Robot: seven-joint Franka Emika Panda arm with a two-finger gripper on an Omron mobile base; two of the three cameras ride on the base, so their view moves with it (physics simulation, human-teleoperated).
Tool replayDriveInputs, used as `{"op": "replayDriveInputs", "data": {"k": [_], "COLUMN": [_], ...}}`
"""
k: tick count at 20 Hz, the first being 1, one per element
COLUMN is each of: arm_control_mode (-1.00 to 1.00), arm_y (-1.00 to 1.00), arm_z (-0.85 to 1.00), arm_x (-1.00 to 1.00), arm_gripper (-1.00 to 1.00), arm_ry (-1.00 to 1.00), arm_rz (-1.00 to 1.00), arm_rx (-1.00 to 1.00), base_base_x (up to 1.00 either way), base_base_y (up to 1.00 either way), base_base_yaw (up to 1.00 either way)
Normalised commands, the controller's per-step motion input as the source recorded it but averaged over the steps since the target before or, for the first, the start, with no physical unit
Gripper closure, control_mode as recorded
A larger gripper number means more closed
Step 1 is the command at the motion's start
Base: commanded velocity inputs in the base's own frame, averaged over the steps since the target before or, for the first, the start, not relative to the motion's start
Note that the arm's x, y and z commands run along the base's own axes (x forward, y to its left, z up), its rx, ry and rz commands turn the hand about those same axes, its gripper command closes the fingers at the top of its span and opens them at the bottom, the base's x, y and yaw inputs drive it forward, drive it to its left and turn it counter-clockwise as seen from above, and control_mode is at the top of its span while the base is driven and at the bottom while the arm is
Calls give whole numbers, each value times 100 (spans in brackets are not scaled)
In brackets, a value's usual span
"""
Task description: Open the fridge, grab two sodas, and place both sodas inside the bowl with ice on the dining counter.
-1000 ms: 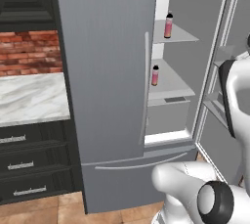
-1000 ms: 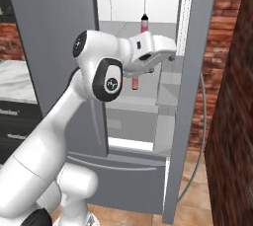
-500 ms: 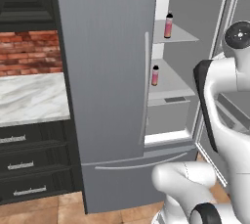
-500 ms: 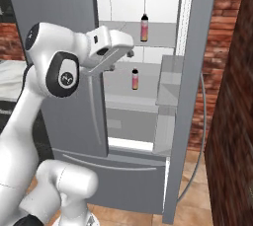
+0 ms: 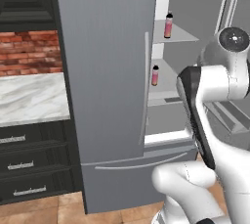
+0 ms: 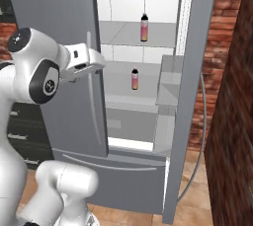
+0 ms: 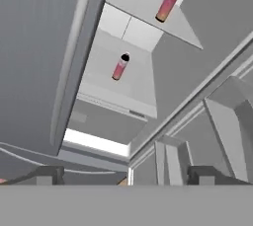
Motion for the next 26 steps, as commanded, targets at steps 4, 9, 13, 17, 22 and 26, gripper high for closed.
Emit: {"op": "replayDriveInputs", "data": {"k": [4, 9, 13, 17, 22, 26], "arm_control_mode": [-100, -100, -100, -100, -100, -100], "arm_y": [89, 75, 1, 0, 1, 0], "arm_z": [-62, -34, 0, 0, 0, -12], "arm_x": [13, 26, 29, 47, 62, 48], "arm_gripper": [-100, -100, -100, -100, -100, -100], "arm_ry": [0, 1, 7, 10, 10, 2], "arm_rz": [20, 8, -5, -13, -9, 0], "arm_rx": [32, 27, 4, 0, 0, 0], "base_base_x": [0, 0, 0, 0, 0, 0], "base_base_y": [0, 0, 0, 0, 0, 0], "base_base_yaw": [0, 0, 0, 0, 0, 0]}}
